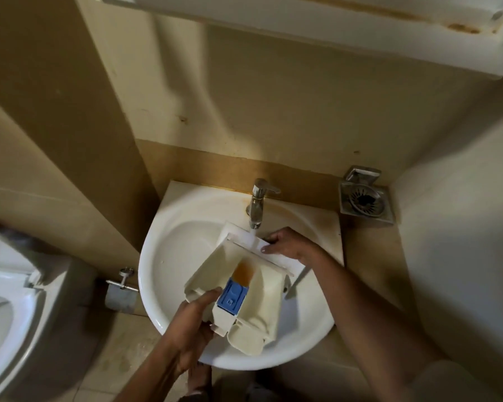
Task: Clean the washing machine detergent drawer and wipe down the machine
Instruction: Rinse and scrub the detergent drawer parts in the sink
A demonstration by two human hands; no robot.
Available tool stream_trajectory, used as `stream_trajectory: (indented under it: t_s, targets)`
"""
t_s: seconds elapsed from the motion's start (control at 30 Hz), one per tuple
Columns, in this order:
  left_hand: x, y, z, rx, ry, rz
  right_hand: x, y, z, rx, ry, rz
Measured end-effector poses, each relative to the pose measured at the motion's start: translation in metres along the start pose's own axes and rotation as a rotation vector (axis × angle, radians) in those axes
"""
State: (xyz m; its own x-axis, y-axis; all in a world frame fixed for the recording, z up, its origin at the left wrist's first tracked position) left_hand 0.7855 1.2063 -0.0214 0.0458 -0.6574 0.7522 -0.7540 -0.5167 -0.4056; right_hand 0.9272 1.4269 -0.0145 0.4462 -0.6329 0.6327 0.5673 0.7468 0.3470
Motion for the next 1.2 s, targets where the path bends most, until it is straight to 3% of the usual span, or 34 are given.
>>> stream_trajectory:
  t_s: [0.07, 0.13, 0.2, 0.23, 0.3, 0.37, 0.43, 0.57, 0.83, 1.0, 1.1, 1.2]
  targets:
    - [0.001, -0.006, 0.01, 0.106, 0.004, -0.014, -0.004, -0.003, 0.015, 0.073, 0.084, -0.129]
    - [-0.002, -0.011, 0.016, 0.176, 0.012, -0.034, 0.005, 0.003, 0.027, 0.116, 0.17, -0.409]
    - [-0.006, -0.014, 0.02, 0.216, 0.022, -0.053, 0.019, -0.002, 0.024, -0.063, 0.19, -0.651]
    - [-0.008, -0.015, 0.021, 0.23, 0.026, -0.057, 0.018, -0.011, 0.013, -0.329, 0.14, -0.668]
    - [-0.012, -0.013, 0.023, 0.26, 0.029, -0.059, 0.006, -0.05, -0.003, -1.049, -0.02, -0.484]
    - [-0.015, -0.009, 0.023, 0.286, 0.026, -0.059, -0.001, -0.076, 0.0, -1.518, -0.115, -0.298]
    - [-0.019, -0.005, 0.024, 0.306, 0.032, -0.056, -0.009, -0.084, 0.008, -1.702, -0.117, -0.181]
    - [-0.024, -0.002, 0.028, 0.36, 0.055, -0.062, -0.019, -0.092, 0.017, -1.789, -0.087, -0.066]
    - [-0.032, 0.0, 0.036, 0.323, 0.11, -0.114, -0.022, -0.088, 0.023, -1.602, -0.018, 0.127]
    - [-0.031, -0.001, 0.035, 0.303, 0.094, -0.148, 0.01, -0.098, 0.038, -1.319, -0.069, 0.329]
    - [-0.029, -0.006, 0.034, 0.28, 0.082, -0.176, 0.042, -0.1, 0.052, -0.931, -0.034, 0.444]
    - [-0.029, -0.012, 0.032, 0.247, 0.035, -0.19, 0.063, -0.091, 0.062, -0.298, 0.08, 0.285]
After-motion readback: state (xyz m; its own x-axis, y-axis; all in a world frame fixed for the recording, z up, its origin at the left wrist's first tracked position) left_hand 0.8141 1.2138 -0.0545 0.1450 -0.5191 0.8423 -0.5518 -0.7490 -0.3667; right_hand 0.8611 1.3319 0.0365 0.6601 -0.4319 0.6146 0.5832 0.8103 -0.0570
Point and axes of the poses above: each hand's wrist, its own x-axis away from the middle knuckle, its own y-axis out of the back of the hand, z = x × y, the point moved 8 cm from there along -x, towards the middle knuckle, and after that the axes turned 4 degrees about y, right-handed, at the moved point
